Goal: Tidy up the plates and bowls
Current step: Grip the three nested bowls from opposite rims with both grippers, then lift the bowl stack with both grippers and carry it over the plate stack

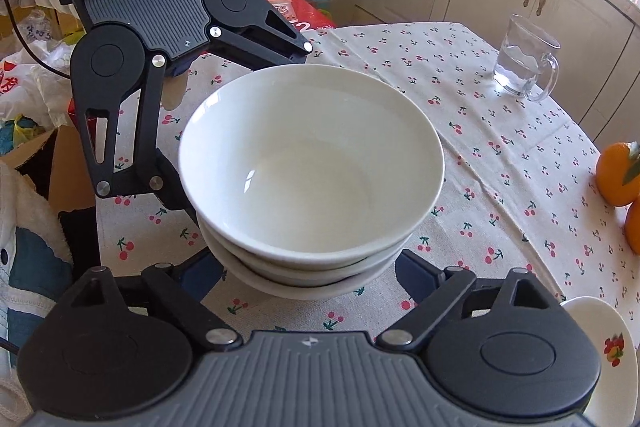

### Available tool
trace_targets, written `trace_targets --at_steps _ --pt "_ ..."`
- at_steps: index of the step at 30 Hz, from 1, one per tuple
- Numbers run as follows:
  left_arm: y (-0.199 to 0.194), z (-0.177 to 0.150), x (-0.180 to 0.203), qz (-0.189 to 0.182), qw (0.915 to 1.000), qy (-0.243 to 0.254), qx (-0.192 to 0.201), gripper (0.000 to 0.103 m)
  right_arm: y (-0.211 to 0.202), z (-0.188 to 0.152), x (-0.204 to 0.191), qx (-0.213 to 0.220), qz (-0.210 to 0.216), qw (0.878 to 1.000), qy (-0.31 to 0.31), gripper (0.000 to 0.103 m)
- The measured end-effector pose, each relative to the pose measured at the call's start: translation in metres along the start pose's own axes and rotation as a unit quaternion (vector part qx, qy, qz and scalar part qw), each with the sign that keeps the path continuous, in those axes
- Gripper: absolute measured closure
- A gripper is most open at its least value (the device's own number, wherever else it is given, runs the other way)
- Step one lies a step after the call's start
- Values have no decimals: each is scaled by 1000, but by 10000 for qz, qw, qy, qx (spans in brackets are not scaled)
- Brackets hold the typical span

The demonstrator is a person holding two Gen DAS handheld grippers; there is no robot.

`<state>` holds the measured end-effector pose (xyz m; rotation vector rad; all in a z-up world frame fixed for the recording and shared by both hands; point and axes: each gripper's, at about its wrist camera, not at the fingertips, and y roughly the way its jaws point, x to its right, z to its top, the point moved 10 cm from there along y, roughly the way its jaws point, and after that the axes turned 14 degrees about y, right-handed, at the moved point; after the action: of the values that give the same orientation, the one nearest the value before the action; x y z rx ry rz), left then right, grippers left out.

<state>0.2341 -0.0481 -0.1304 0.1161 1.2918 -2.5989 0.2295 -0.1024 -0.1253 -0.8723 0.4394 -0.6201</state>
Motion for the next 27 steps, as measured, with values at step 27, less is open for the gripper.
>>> trace_targets --at_steps 27 --pt "-6 17 10 -59 9999 133 -7 21 -9 -4 -3 -85 303 9995 74 15"
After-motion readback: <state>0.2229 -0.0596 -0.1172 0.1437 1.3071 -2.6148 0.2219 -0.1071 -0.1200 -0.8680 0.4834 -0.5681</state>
